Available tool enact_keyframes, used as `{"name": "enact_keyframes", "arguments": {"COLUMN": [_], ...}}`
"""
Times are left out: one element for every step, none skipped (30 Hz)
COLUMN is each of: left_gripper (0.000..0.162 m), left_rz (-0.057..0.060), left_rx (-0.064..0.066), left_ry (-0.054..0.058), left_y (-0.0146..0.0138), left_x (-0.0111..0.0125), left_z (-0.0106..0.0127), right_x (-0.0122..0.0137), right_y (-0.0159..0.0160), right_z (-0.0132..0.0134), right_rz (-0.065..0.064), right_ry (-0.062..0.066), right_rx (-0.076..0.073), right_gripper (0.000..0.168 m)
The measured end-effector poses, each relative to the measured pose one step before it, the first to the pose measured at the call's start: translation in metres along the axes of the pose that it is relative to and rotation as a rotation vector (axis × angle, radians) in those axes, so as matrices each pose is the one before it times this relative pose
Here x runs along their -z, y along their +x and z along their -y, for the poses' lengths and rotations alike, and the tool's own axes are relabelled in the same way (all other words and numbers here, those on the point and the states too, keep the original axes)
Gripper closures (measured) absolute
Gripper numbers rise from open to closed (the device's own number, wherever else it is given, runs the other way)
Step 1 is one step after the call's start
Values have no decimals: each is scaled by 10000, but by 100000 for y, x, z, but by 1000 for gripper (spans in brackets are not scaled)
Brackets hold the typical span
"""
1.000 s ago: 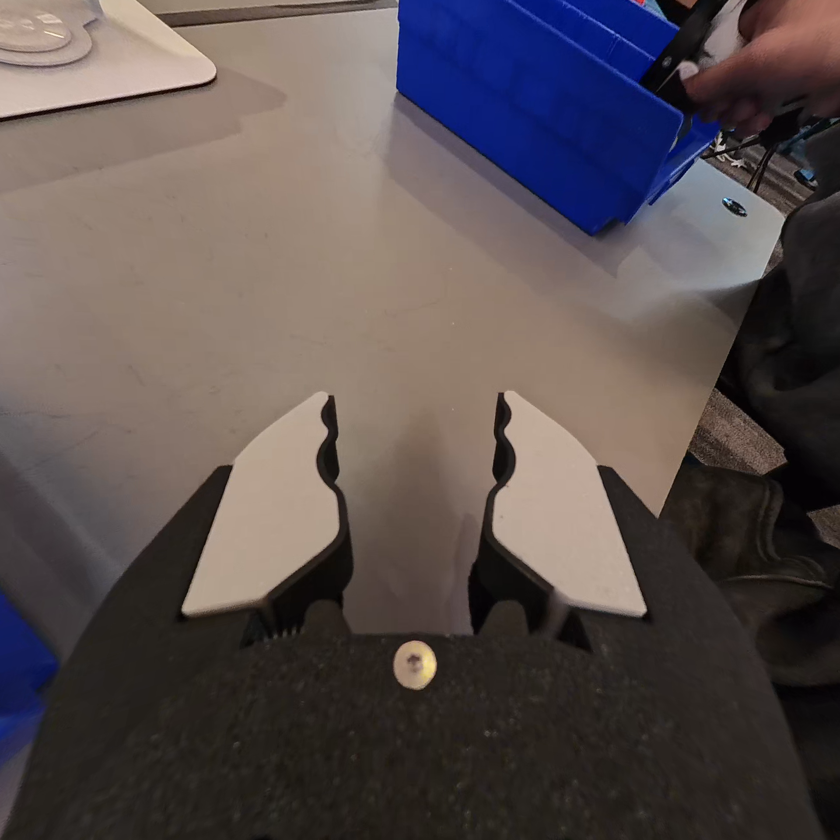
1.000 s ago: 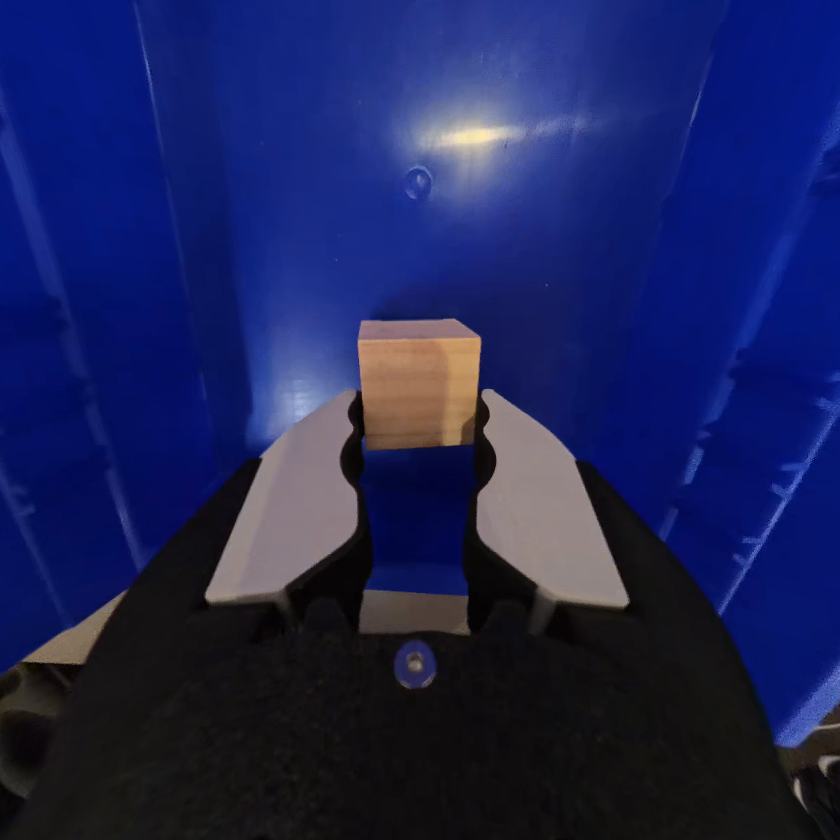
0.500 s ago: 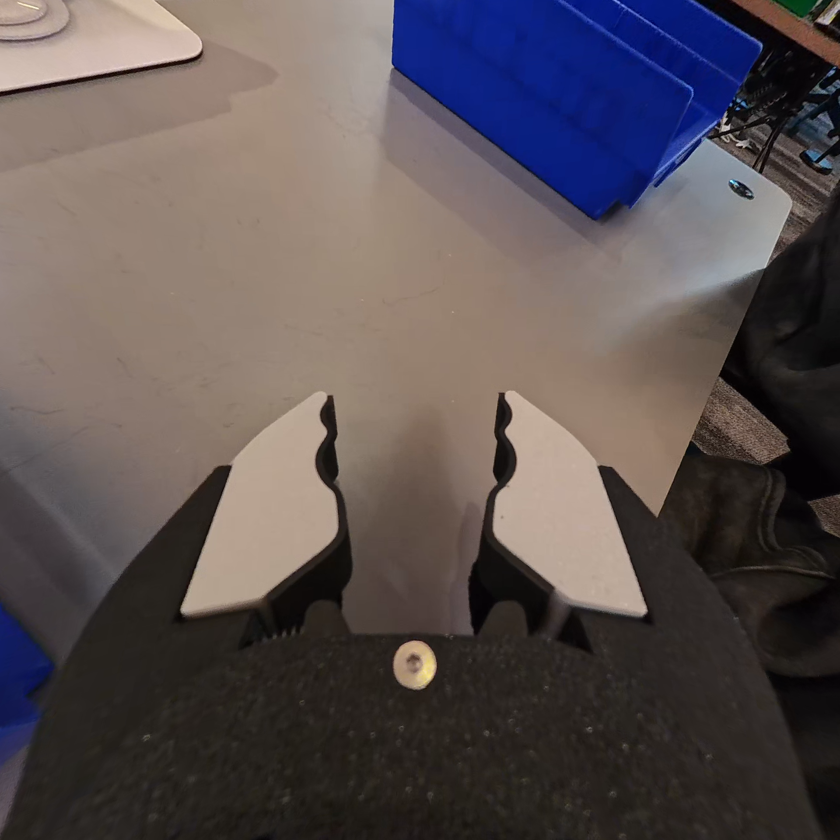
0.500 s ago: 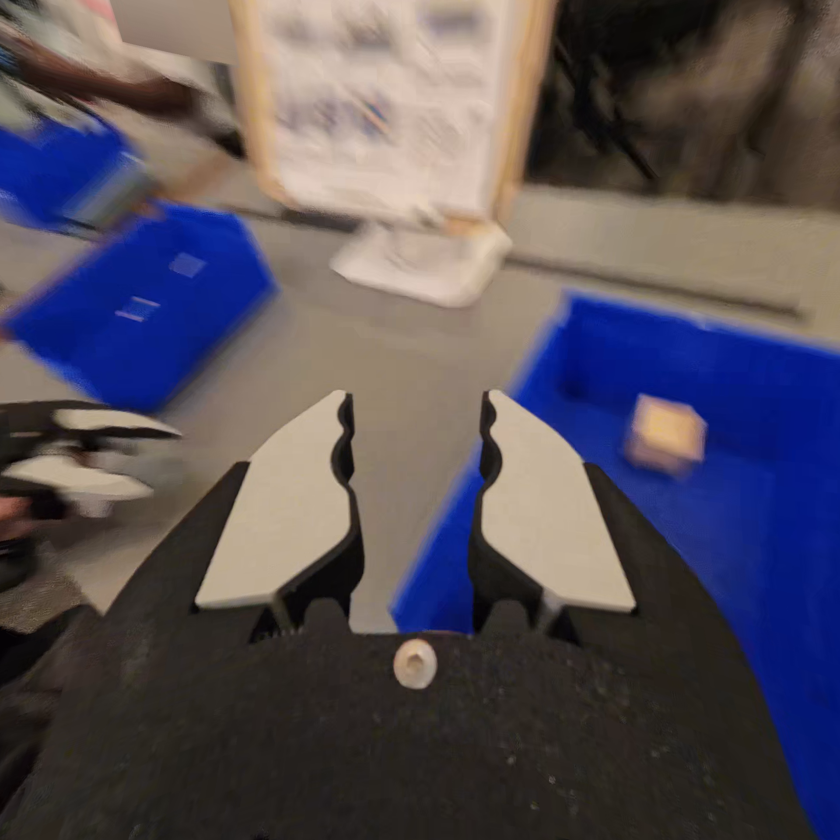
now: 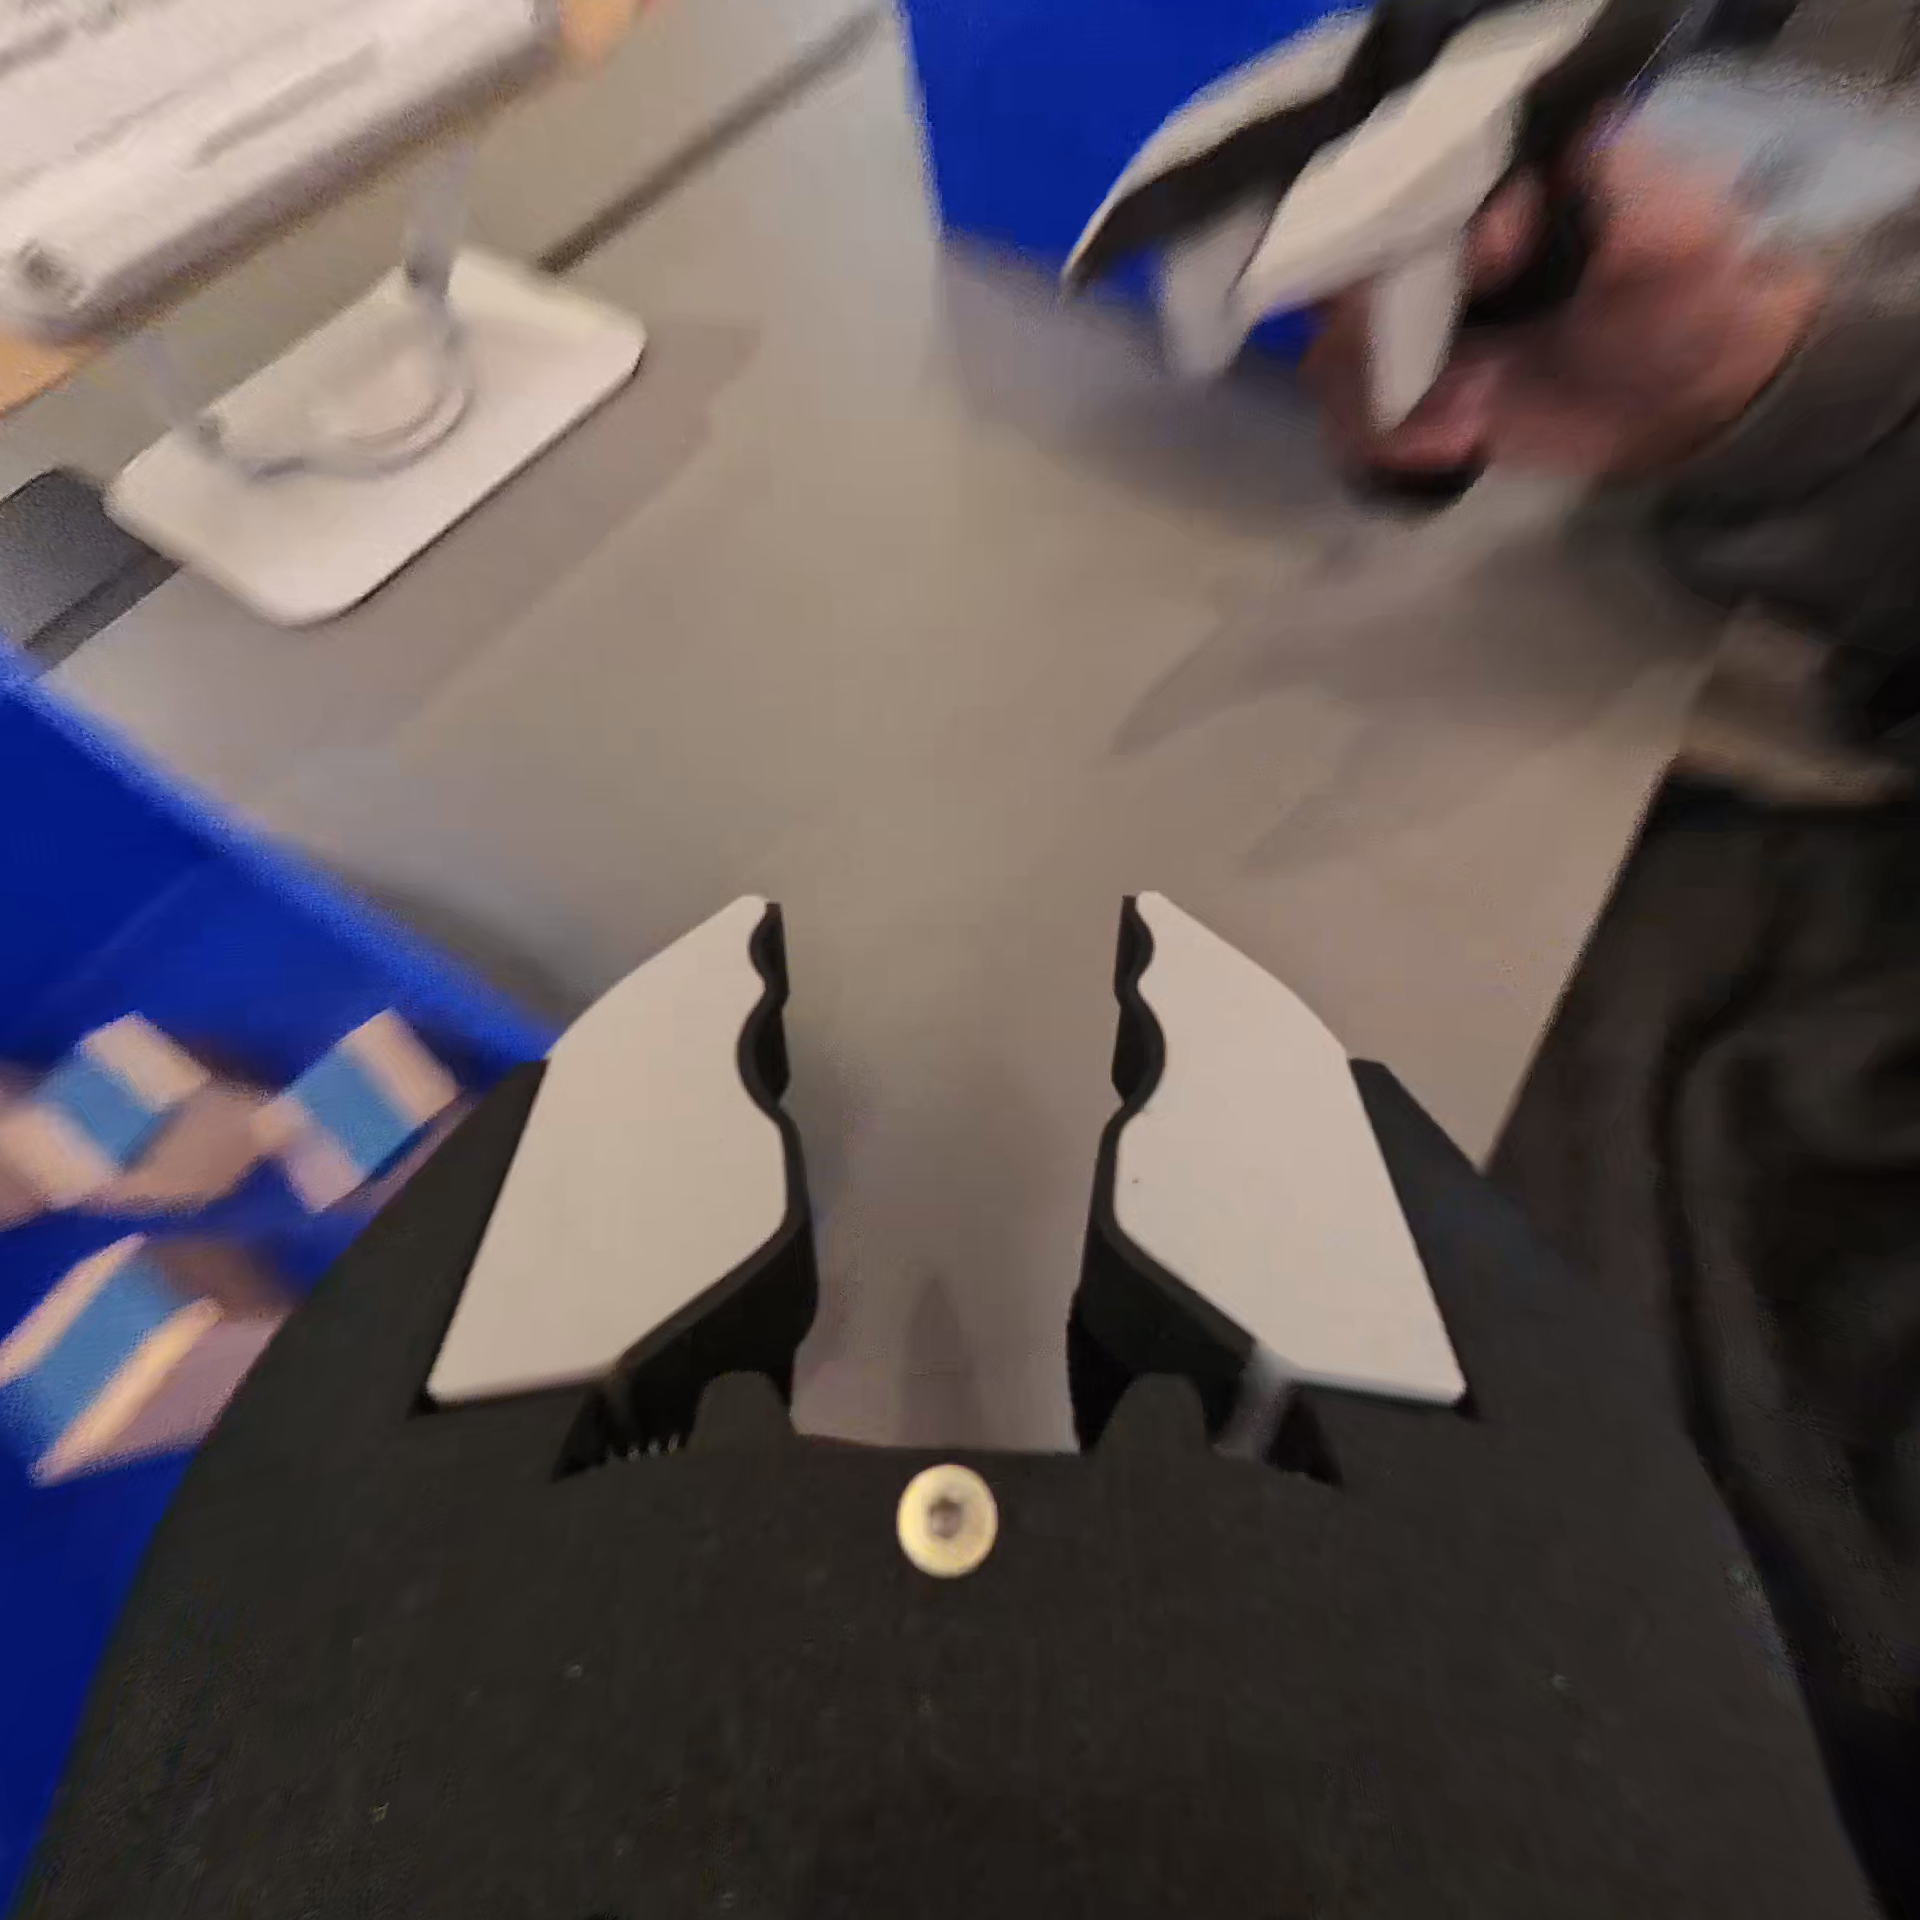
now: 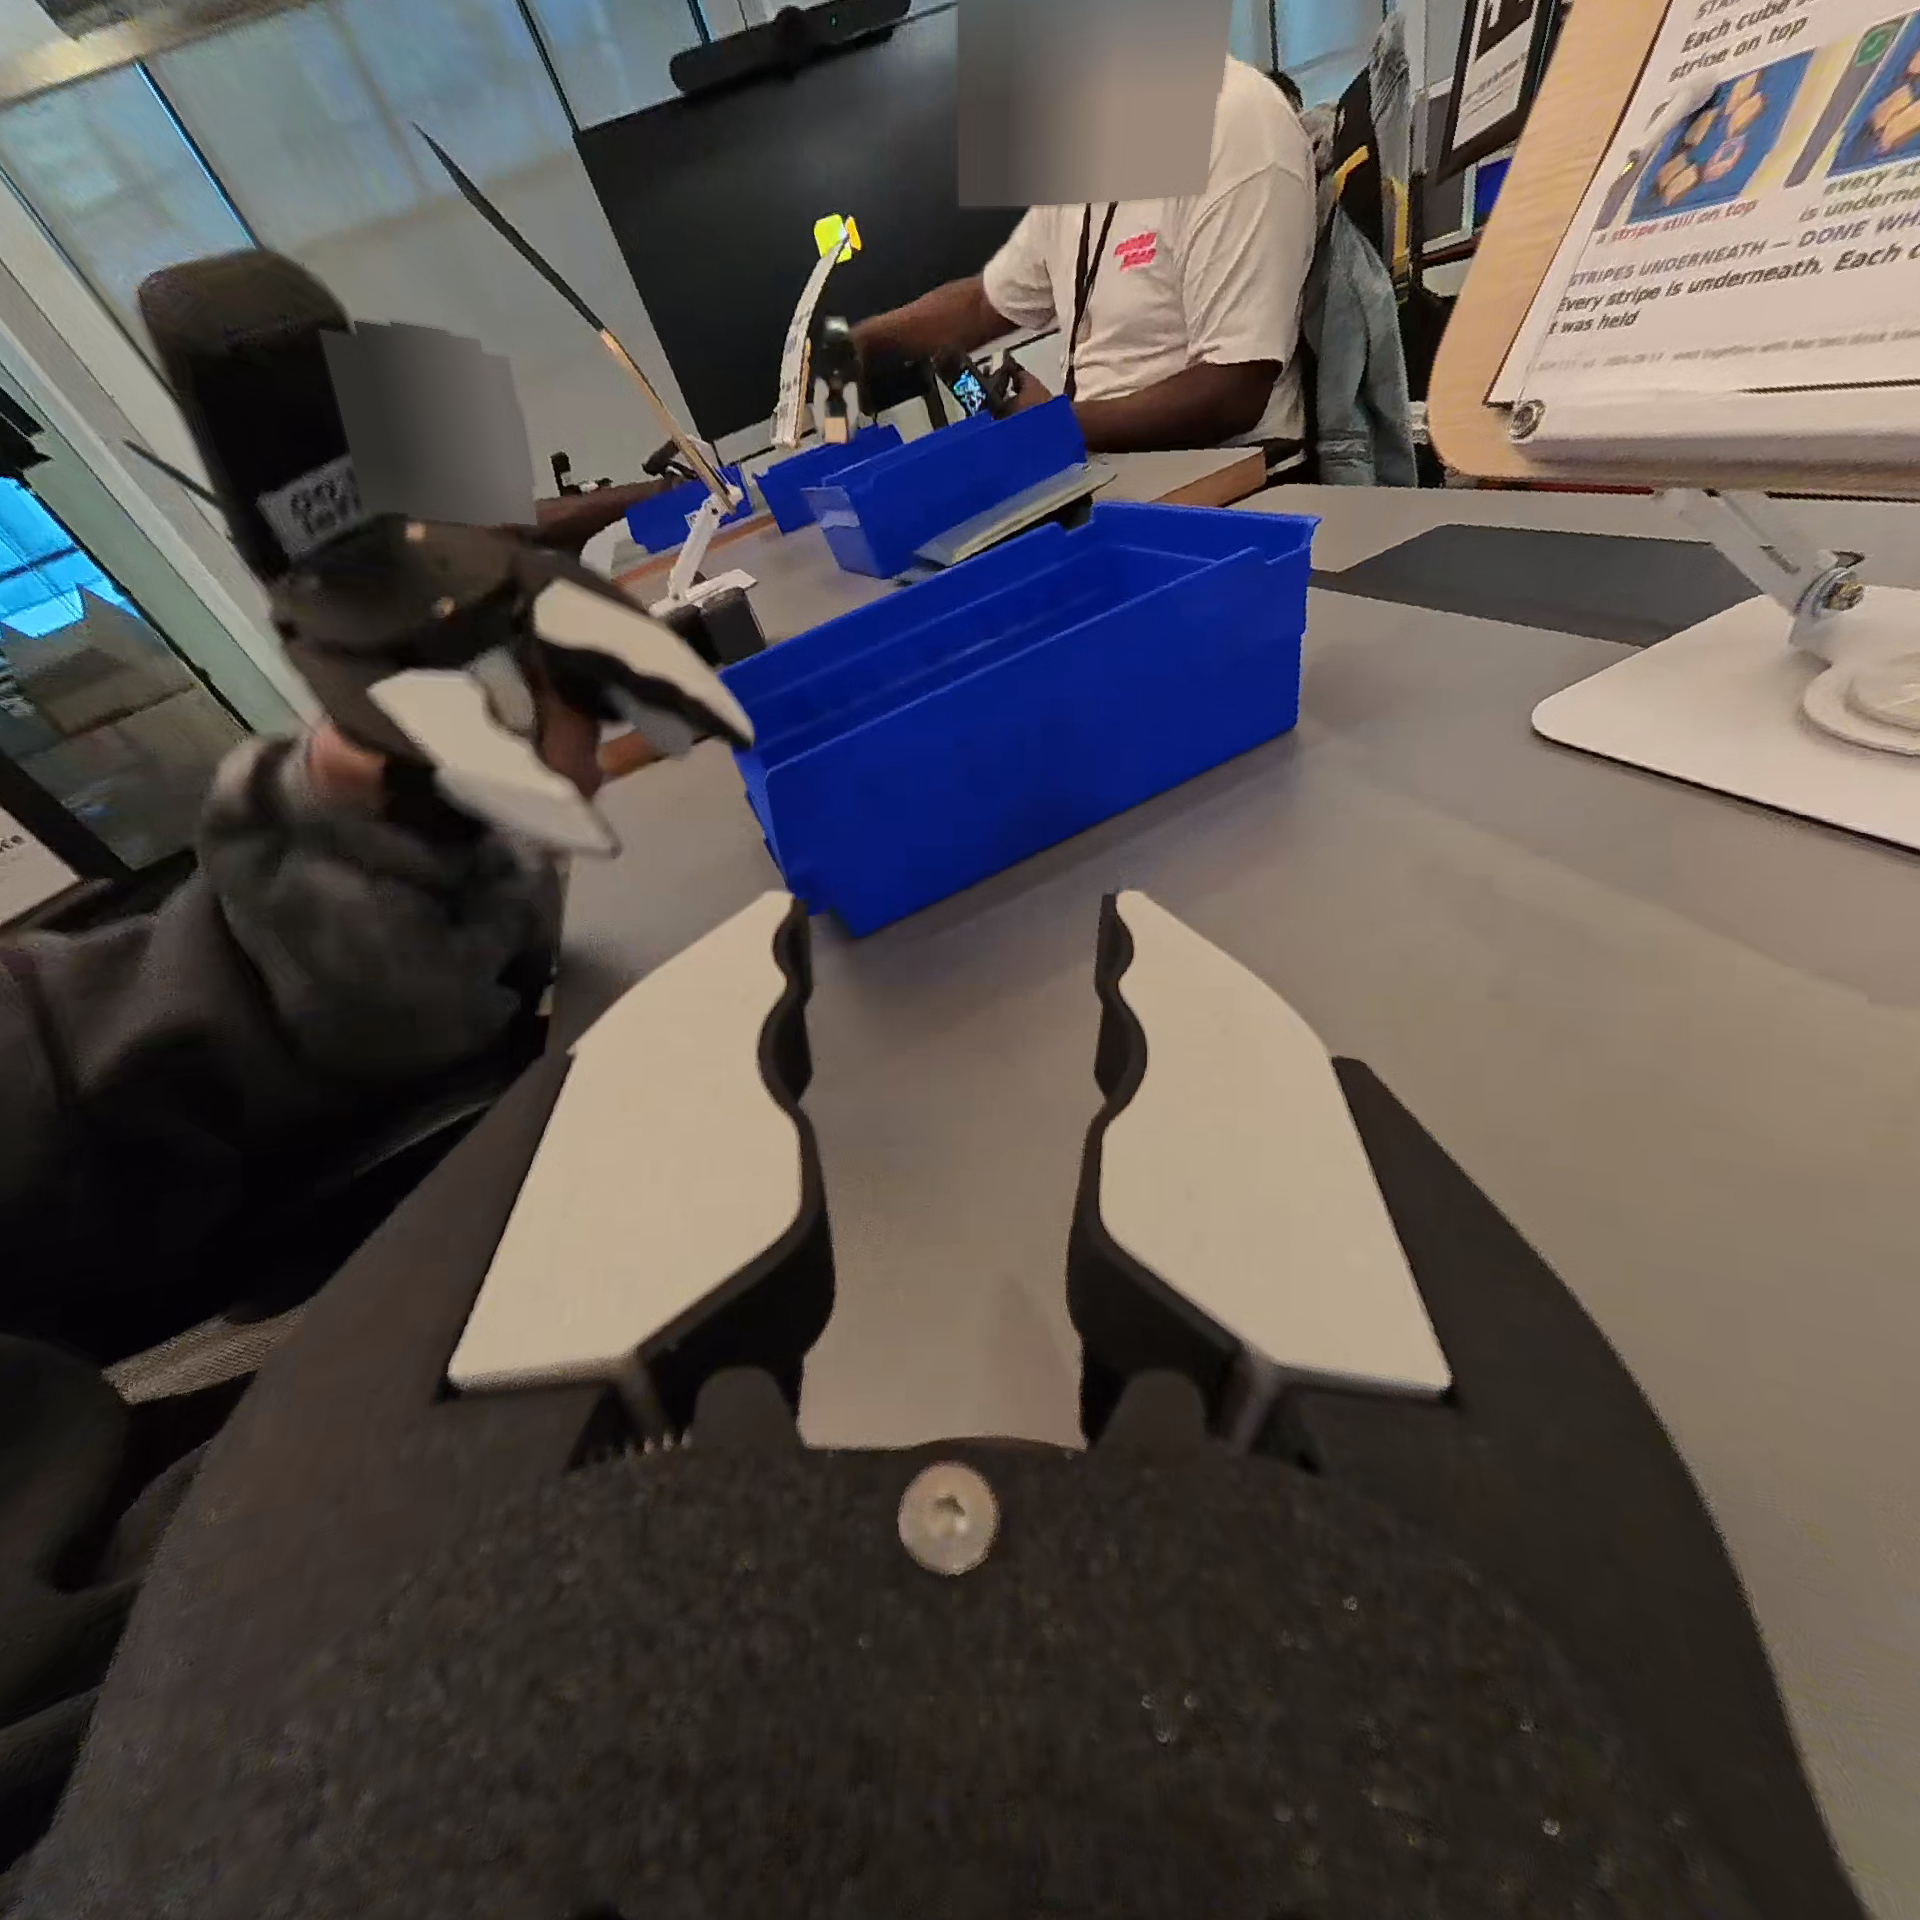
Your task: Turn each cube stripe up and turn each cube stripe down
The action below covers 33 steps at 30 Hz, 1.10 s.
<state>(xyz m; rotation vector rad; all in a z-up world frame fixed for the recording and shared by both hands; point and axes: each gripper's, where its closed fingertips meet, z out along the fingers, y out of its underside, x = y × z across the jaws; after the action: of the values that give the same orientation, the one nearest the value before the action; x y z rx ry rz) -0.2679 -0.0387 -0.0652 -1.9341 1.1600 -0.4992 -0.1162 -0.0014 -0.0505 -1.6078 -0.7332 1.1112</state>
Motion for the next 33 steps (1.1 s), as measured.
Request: {"name": "enact_keyframes", "arguments": {"left_gripper": [100,91,89,92,92,90,90,90,92,92,93,93,92,92,92,92,92,92,92,91,91,92,93,107,114,115,115,116,116,116,116,116,116], "left_rz": [468,219,-227,-215,-43,47,74,-105,-349,-527,-652,-401,-153,-111,2,-87,-178,-86,-66,-105,-84,4,11,-92,117,-60,-145,-30,42,120,211,195,203], "left_rx": [-444,-239,-265,-314,-408,-515,-562,-497,-388,-147,23,-10,-91,-241,-217,-177,-146,-111,-82,-57,-85,-135,-128,-148,-152,-62,105,114,82,86,134,175,218], "left_ry": [-1053,-798,-514,-226,-203,-300,-357,-409,-454,-321,-149,-155,-111,-164,-142,-91,-83,-107,-130,-106,-62,-27,-61,-191,-200,-96,-223,-166,-168,-146,-111,1,145], "left_y": [-2461,-2245,-1551,-1448,-1571,-1537,-1373,-916,-476,-179,11,-319,-499,-394,-439,-234,-41,-121,-89,20,72,21,75,239,-37,163,204,80,83,27,-87,-63,-93], "left_x": [1007,652,373,183,-76,-371,-618,-824,-960,-970,-925,-787,-613,-498,-410,-393,-409,-447,-482,-459,-437,-411,-381,-337,-163,109,107,117,134,227,410,651,882], "left_z": [-1407,-1228,-855,-483,-470,-595,-734,-832,-895,-624,-295,-159,-3,-13,110,206,226,198,166,168,230,238,114,-205,-308,-163,-391,-399,-477,-514,-479,-365,-174], "right_x": [67,22,-15,-57,-65,-64,-50,-38,-34,-41,-32,-32,-42,-38,-64,-69,-75,-91,-97,-115,-121,-107,-127,-109,-90,-57,-30,12,40,69,112,167,207], "right_y": [-16,77,139,130,115,129,132,108,78,57,33,-39,-24,10,16,-50,-66,-104,-50,9,8,-45,-57,-76,-113,-77,-44,-49,-56,-21,-15,-49,-70], "right_z": [-148,-185,-175,-162,-181,-170,-161,-154,-161,-150,-149,-131,-114,-157,-116,-38,5,-10,-60,-122,-128,-100,-97,-96,-105,-95,-83,-37,46,98,137,215,301], "right_rz": [-23,-26,-21,30,68,59,36,41,28,17,14,15,-15,-48,-39,5,31,60,39,-6,-19,-2,10,22,46,22,2,13,24,8,-4,11,14], "right_ry": [-51,-66,-44,-29,-39,-28,-2,-11,-24,-38,-57,-56,-62,-119,-101,-43,-12,-16,-42,-83,-92,-70,-68,-71,-65,-51,-48,-27,15,37,43,68,96], "right_rx": [52,-4,-50,-102,-147,-158,-138,-109,-86,-77,-50,9,84,95,74,42,10,-20,-31,-9,39,62,43,15,16,25,24,7,-11,-30,-32,-26,-32], "right_gripper": [116,116,117,117,117,117,117,118,118,118,118,118,118,118,117,118,117,118,118,117,117,117,118,118,118,118,118,118,119,119,119,119,120]}}
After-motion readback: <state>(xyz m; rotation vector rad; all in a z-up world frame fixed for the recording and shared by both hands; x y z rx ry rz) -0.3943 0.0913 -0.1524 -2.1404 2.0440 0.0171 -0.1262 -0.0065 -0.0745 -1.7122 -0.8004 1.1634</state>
